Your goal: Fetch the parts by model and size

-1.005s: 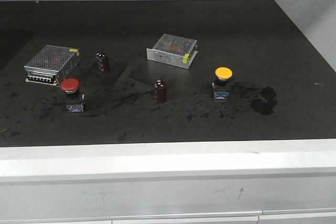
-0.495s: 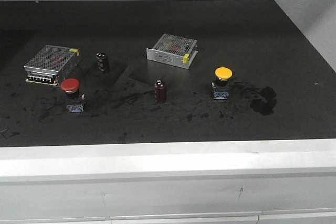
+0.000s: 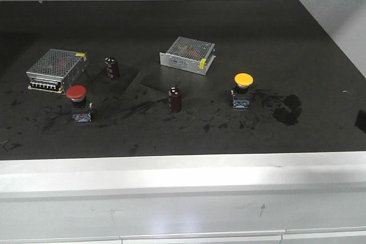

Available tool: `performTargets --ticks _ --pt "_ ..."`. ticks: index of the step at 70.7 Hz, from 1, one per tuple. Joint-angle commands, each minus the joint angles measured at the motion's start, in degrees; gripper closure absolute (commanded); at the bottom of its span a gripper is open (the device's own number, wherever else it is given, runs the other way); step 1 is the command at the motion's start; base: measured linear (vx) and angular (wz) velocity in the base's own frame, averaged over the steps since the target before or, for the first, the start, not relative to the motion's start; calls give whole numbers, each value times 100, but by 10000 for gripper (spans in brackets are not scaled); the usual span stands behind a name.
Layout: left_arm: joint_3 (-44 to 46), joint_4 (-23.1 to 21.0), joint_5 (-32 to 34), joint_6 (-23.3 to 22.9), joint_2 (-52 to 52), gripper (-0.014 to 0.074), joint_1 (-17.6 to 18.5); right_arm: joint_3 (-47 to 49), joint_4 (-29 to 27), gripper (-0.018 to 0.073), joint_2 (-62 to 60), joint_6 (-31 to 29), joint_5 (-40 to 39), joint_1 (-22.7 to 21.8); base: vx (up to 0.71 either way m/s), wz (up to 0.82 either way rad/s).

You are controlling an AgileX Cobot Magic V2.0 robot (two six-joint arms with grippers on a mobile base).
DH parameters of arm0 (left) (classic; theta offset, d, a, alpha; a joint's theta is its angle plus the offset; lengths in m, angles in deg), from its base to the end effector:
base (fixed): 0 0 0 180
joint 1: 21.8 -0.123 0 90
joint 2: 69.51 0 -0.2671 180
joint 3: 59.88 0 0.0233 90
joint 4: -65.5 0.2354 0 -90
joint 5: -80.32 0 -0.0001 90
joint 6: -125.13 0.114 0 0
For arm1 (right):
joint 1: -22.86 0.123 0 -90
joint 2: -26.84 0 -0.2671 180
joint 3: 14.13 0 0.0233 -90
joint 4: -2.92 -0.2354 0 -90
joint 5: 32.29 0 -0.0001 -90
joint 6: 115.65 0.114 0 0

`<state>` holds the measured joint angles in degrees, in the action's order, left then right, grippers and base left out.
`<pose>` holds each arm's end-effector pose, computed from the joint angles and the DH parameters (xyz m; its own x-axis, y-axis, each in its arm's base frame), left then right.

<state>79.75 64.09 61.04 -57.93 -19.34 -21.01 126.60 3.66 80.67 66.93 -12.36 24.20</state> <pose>0.1717 -0.0033 0.3105 -0.3396 -0.0719 -0.9378 -0.0046 0.9972 -0.0748 0.1835 0.0038 0.3045 -0.3915 0.0237 -0.9199 -0.0065 0.9996 0.0285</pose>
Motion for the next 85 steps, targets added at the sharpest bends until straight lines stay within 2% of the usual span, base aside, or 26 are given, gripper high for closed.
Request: performTargets --ticks 1,6,12,16,22,30,38,48,53,61,85 --pt "28 -61 527 -122 -5 602 25 198 -238 562 184 -10 -279 -21 0 0" --pt "-6 -61 498 -112 -5 599 25 198 -345 545 284 -69 -279 35 0 0" --pt "-1 -61 503 24 -5 580 25 198 -339 501 408 -305 -272 322 0 0" --pt "20 -61 490 125 -5 552 25 198 -339 452 508 -562 -267 545 0 0" --pt "115 -61 307 125 -5 493 25 198 -361 365 642 -604 -261 738 0 0" --pt "301 -61 47 125 -5 358 25 198 -402 225 787 -562 -289 719 0 0" --pt "497 -71 -189 125 0 183 25 198 -388 122 846 -562 -399 711 0 0" --pt "830 -88 -511 125 221 14 78 198 -383 77 846 -562 -572 711 0 0" --pt "1130 -120 -805 125 480 -24 224 198 -377 80 846 -569 -568 711 0 0" --pt "1759 -216 -1401 306 1060 -28 530 198 -362 80 846 -564 -522 711 0 0" --pt "3860 -96 -2962 306 3198 31 1187 198 -367 80 846 -551 -474 711 0 0"
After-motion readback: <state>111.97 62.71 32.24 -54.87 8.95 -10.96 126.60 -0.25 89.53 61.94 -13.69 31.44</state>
